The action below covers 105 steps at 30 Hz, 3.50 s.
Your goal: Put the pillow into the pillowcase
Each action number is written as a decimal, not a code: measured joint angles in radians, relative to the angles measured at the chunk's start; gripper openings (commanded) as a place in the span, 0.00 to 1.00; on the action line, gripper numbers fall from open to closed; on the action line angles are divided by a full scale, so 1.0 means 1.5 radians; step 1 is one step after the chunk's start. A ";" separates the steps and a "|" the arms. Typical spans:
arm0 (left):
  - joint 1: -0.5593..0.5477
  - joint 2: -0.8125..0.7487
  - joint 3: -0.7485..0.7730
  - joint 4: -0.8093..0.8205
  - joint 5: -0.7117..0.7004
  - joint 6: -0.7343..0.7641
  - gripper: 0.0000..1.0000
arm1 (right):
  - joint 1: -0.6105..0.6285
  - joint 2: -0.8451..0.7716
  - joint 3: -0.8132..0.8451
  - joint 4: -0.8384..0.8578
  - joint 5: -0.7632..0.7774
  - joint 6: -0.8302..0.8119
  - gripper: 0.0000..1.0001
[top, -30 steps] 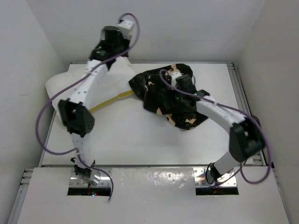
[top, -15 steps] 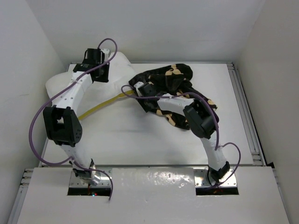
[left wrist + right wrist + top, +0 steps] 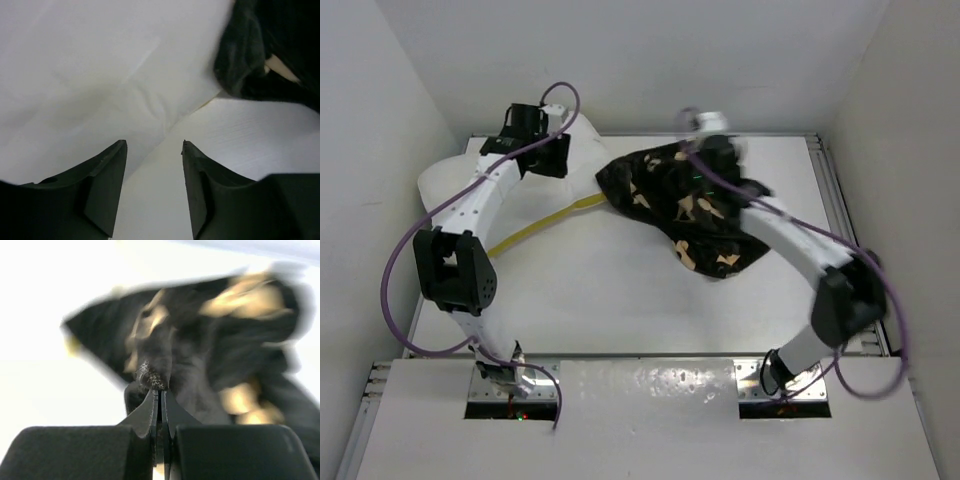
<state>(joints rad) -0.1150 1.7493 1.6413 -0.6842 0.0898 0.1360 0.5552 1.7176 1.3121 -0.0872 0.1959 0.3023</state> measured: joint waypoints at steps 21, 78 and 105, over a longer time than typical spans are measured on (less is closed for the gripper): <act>-0.210 0.334 0.086 0.197 0.078 -0.051 1.00 | -0.595 -0.411 -0.483 -0.053 0.033 0.309 0.00; -0.149 0.026 0.144 -0.120 -0.050 0.485 0.18 | -0.565 -0.415 -0.308 -0.104 -0.122 0.126 0.00; -0.266 0.124 -0.139 -0.007 -0.106 0.431 0.39 | -0.543 -0.438 -0.373 -0.084 -0.119 0.132 0.00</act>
<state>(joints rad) -0.5137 1.9354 1.4330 -0.6952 -0.0689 0.7826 -0.2600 1.0599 0.7521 -0.2134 0.0181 0.5007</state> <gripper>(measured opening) 0.517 0.003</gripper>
